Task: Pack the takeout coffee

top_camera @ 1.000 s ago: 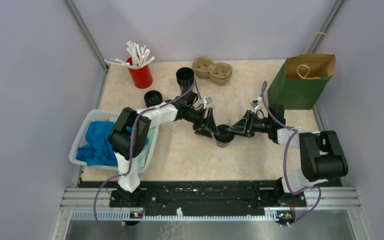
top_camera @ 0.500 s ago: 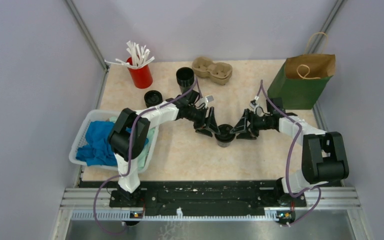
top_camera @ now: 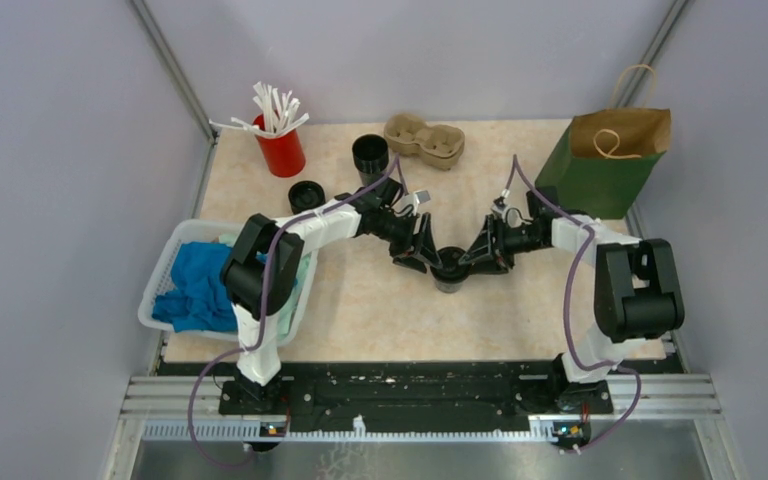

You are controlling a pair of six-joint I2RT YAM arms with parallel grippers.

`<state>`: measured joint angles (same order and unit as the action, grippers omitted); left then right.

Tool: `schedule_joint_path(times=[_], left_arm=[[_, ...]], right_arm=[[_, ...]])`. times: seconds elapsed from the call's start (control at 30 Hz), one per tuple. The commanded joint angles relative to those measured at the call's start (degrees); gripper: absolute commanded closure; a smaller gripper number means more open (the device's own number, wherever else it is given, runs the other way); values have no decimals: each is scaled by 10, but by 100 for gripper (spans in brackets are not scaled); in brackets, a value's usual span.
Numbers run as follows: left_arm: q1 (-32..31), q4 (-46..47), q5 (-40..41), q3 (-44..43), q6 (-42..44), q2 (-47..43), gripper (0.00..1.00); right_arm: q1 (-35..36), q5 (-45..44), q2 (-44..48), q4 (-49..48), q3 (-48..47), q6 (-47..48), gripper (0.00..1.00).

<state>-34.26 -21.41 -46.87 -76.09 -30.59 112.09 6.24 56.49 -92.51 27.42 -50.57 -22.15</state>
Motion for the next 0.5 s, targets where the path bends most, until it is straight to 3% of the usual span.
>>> schedule_joint_path(times=[0.0, 0.17, 0.47], left_arm=[[-4, -66, 186, 28, 61, 71, 37], [-3, -65, 200, 40, 65, 85, 38], [18, -37, 166, 61, 41, 87, 38]], right_arm=[[3, -16, -57, -25, -24, 15, 56], [-2, -40, -137, -84, 33, -7, 66], [-30, -56, -191, -186, 87, -96, 66]])
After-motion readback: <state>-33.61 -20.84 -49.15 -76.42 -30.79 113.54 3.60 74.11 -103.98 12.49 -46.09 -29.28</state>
